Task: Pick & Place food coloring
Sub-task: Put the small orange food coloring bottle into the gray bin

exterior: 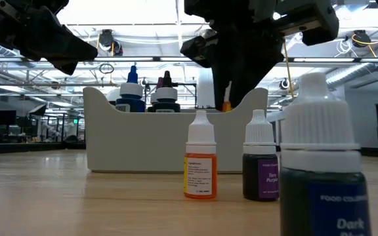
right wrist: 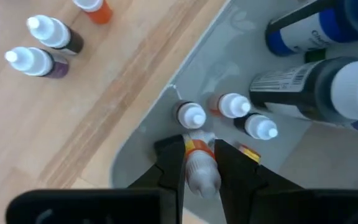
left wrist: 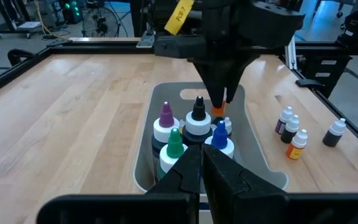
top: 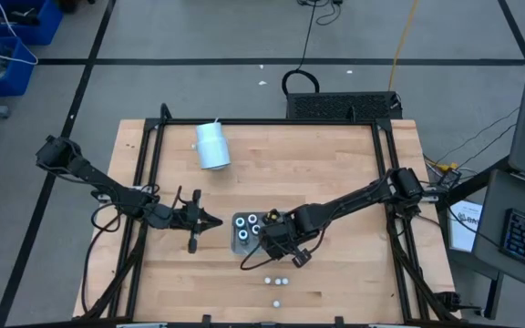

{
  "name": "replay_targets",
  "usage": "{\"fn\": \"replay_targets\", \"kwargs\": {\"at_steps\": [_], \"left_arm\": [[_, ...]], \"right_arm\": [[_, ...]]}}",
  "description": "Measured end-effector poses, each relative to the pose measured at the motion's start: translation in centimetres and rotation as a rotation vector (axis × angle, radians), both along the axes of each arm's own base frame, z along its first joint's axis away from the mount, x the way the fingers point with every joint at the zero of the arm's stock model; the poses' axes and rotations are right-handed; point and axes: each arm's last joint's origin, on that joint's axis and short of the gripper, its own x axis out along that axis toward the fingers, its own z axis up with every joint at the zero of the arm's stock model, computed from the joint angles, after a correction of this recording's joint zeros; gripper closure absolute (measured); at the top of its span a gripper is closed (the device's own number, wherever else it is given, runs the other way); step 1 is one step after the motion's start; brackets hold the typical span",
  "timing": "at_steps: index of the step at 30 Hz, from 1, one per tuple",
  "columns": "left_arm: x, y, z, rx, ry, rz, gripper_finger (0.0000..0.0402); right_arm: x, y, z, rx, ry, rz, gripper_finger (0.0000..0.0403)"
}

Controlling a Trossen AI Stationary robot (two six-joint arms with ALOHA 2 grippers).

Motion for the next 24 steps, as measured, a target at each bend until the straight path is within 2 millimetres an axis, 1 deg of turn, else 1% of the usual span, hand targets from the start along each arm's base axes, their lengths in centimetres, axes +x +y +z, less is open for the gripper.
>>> {"fn": "replay_targets", "kwargs": {"at_steps": [3, 9, 10, 13, 20, 24], "left_arm": [[0.0, 0.0, 0.0, 0.0, 0.0, 0.0, 0.038], [0.0, 0.0, 0.0, -0.006, 0.0, 0.001, 0.038], [0.0, 0.0, 0.0, -0.006, 0.0, 0.001, 0.038], [0.0, 0.0, 0.0, -0.006, 0.0, 0.001, 0.038], [0.0, 0.0, 0.0, -0.005, 0.0, 0.001, 0.038], [0.0, 0.0, 0.0, -0.006, 0.0, 0.001, 0.038]], "right_arm": [[-0.2, 0.0, -0.5, -0.006, 0.014, 0.004, 0.0346], [-0.9, -0.7, -2.6, -0.02, 0.051, -0.006, 0.0346], [-0.9, -0.7, -2.7, -0.019, 0.049, -0.008, 0.0346], [-0.8, -0.7, -2.6, -0.034, 0.026, -0.015, 0.0339], [-0.6, -0.8, -2.6, -0.059, 0.006, -0.027, 0.0293], [-0.8, -0.8, -2.3, -0.055, 0.006, -0.05, 0.0277]]}}
